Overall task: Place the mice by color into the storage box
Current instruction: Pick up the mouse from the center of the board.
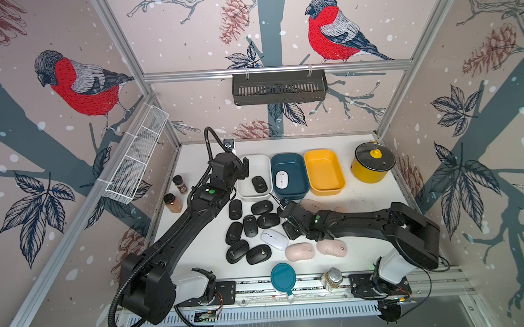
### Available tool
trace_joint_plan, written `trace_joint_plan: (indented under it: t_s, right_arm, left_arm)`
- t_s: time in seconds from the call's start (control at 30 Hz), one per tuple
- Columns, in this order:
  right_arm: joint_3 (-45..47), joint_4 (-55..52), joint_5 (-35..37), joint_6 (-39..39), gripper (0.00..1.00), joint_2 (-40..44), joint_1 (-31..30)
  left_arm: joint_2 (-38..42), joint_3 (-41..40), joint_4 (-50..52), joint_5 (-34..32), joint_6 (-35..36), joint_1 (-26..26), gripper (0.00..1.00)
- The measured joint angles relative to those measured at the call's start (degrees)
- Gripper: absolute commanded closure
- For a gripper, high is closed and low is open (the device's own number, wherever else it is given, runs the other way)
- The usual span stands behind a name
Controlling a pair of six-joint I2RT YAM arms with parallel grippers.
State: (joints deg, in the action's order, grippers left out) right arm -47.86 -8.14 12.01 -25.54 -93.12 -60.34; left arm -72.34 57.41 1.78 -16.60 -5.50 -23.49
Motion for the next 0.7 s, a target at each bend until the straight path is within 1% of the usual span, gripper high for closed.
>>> trace_joint_plan:
  t_s: [0.23,0.37,0.53,0.7]
  right_arm:
    - [-0.4,-0.4,0.0,-1.3,0.44,2.3,0.4]
    - [-0.7,-0.9,-0.3,-1.6,0.44,4.0,1.6]
    - [-2.7,-2.0,-1.4,-2.8,0.43,6.2,4.9]
    - [-5.4,-2.5,-2.4,-3.0,0.43,8.4,8.8]
  left_arm:
    - [0.0,0.0,0.0,0.0,0.0,0.0,0.20]
    - [0.0,0.0,0.0,0.0,0.0,0.0,0.20]
    - [-0.2,0.0,0.1,0.1,-0.1,-0.2,0.20]
    - [-0.2,0.7,1.6,0.1,-0.3,-2.1,0.20]
